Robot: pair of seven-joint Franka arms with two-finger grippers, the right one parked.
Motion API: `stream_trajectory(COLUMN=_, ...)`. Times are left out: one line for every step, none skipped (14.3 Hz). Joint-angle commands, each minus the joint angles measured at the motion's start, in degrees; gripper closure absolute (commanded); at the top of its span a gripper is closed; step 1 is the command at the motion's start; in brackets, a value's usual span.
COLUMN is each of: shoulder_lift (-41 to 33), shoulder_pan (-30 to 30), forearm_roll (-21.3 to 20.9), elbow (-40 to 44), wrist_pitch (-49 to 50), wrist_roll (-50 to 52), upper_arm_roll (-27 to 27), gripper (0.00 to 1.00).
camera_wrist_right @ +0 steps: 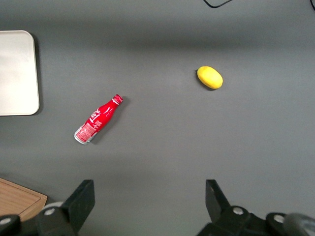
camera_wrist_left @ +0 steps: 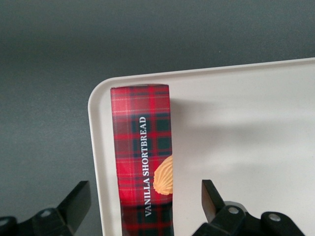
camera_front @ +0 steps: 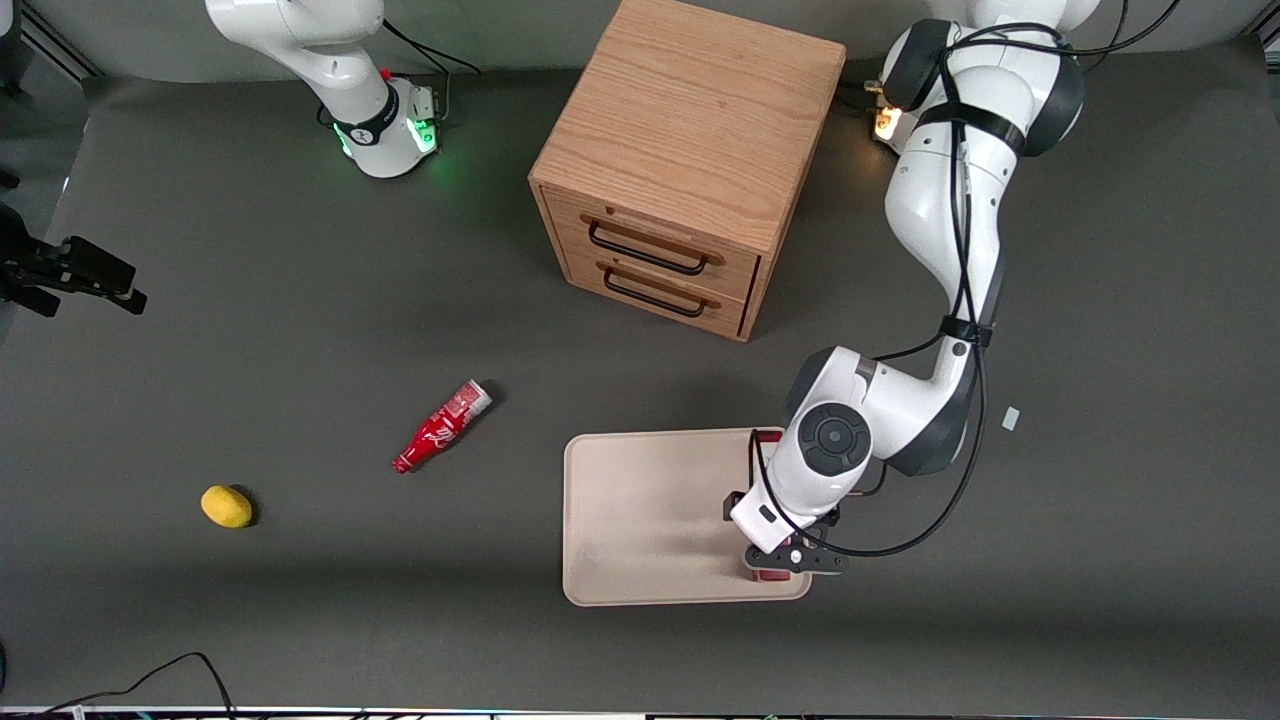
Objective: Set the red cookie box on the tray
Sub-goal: 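Lower the red box onto the tray and open the left gripper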
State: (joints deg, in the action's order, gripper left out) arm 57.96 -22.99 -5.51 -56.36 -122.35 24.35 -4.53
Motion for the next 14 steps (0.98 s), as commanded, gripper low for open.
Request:
stream_trajectory(shoulder_lift=0.58, shoulder_pan=-0.65, forearm_roll=-0.99, elbow=0.99, wrist_pitch=-0.34, wrist_roll=1.31, upper_arm_roll=0.57, gripper=0.00)
stream_trajectory(shoulder_lift=0.32, shoulder_pan=-0.65, forearm_roll=-0.91, elbow=1.08, wrist_pitch=0.44, wrist_roll=1.32, upper_arm_roll=0.57, gripper=0.00)
stream_trajectory(shoulder_lift=-0.30, shoulder_pan=-0.65, forearm_roll=-0.90, elbow=1.26, wrist_pitch=1.75, wrist_roll=1.40, upper_arm_roll=0.49, gripper=0.00)
stream_trajectory(shoulder_lift=-1.17, shoulder_pan=-0.65, forearm_roll=-0.82, elbow=1.78, wrist_pitch=4.90, wrist_roll=1.32, upper_arm_roll=0.49, gripper=0.00)
stream_trajectory(shoulder_lift=-2.14, shoulder_pan=-0.56, forearm_roll=-0.73, elbow=2.22, wrist_pitch=9.28, wrist_roll=1.40, upper_arm_roll=-0.30, gripper=0.00)
stream_trajectory(shoulder_lift=-3.89, shoulder_pan=-0.65, forearm_roll=-0.38, elbow=3.36, wrist_pitch=14.98, wrist_roll=1.49, upper_arm_roll=-0.57, gripper=0.00)
stream_trajectory(shoulder_lift=-5.30, shoulder_pan=-0.56, forearm_roll=-0.29, elbow=5.63, wrist_pitch=20.87, wrist_roll=1.40, upper_arm_roll=-1.44, gripper=0.00)
stream_trajectory(shoulder_lift=-6.27, shoulder_pan=-0.21, forearm_roll=-0.29, elbow=8.00, wrist_pitch=26.32, wrist_roll=1.06, upper_arm_roll=-2.14, gripper=0.00)
stream_trajectory(shoulder_lift=-8.02, shoulder_pan=-0.12, forearm_roll=-0.29, elbow=9.07, wrist_pitch=30.29, wrist_roll=0.70, upper_arm_roll=-2.24, gripper=0.00)
stream_trajectory(shoulder_lift=-9.78, shoulder_pan=-0.03, forearm_roll=-0.29, elbow=8.99, wrist_pitch=32.94, wrist_roll=0.18, upper_arm_roll=-2.24, gripper=0.00)
stream_trajectory(shoulder_lift=-11.71, shoulder_pan=0.23, forearm_roll=-0.20, elbow=8.47, wrist_pitch=34.45, wrist_roll=-0.61, upper_arm_roll=-2.06, gripper=0.00)
stream_trajectory(shoulder_lift=-14.25, shoulder_pan=1.10, forearm_roll=0.23, elbow=7.94, wrist_pitch=35.42, wrist_roll=-1.31, upper_arm_roll=-1.80, gripper=0.00)
stream_trajectory(shoulder_lift=-16.89, shoulder_pan=2.50, forearm_roll=0.59, elbow=5.24, wrist_pitch=35.60, wrist_roll=-2.54, upper_arm_roll=-1.89, gripper=0.00)
stream_trajectory(shoulder_lift=-20.57, shoulder_pan=3.47, forearm_roll=0.59, elbow=-0.18, wrist_pitch=34.47, wrist_roll=-5.16, upper_arm_roll=-1.89, gripper=0.00)
